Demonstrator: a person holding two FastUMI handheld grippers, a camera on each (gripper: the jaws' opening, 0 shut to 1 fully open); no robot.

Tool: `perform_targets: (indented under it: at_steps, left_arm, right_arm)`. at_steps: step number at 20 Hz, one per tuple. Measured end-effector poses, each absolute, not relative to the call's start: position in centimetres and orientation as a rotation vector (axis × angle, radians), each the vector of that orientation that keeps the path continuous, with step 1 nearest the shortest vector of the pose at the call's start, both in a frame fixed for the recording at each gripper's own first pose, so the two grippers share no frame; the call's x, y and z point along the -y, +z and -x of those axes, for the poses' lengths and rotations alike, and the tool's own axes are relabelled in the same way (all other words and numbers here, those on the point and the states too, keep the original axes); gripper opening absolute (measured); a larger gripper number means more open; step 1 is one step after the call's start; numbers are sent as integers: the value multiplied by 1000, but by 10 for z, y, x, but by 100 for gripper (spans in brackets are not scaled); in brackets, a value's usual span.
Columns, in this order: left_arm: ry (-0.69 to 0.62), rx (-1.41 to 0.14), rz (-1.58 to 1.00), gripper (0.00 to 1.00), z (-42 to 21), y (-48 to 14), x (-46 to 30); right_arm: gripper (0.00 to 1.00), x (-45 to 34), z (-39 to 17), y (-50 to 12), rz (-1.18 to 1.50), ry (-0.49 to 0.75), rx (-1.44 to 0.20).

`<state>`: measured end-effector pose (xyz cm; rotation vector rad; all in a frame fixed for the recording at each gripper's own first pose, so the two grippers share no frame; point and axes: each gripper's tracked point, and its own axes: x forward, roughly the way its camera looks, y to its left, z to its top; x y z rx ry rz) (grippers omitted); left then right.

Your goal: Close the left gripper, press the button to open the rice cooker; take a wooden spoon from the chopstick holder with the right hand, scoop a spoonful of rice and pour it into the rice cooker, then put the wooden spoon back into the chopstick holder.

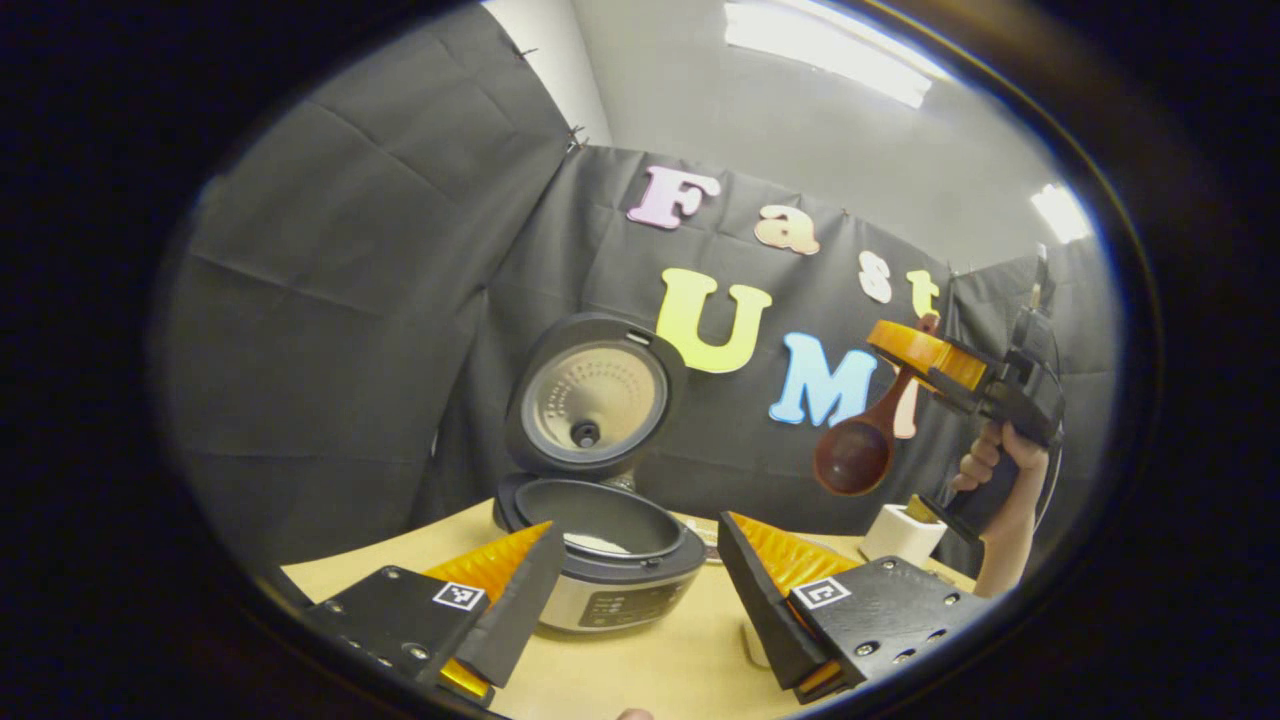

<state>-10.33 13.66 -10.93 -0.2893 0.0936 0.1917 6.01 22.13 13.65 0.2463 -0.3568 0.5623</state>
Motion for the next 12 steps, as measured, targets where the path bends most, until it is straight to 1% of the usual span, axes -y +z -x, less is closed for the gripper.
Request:
perform_targets:
  at_steps: [5, 9, 12]
  left_arm:
    - [147, -111, 274, 95, 88, -114, -99]
    - [86, -122, 305, 95, 75, -117, -60]
    - [49, -130, 310, 95, 63, -120, -35]
  right_arm:
    - [19, -129, -71, 108, -322, 394, 251]
    - [18, -70, -77, 75, -417, 310, 155]
    - [18, -16, -78, 48, -425, 194, 115]
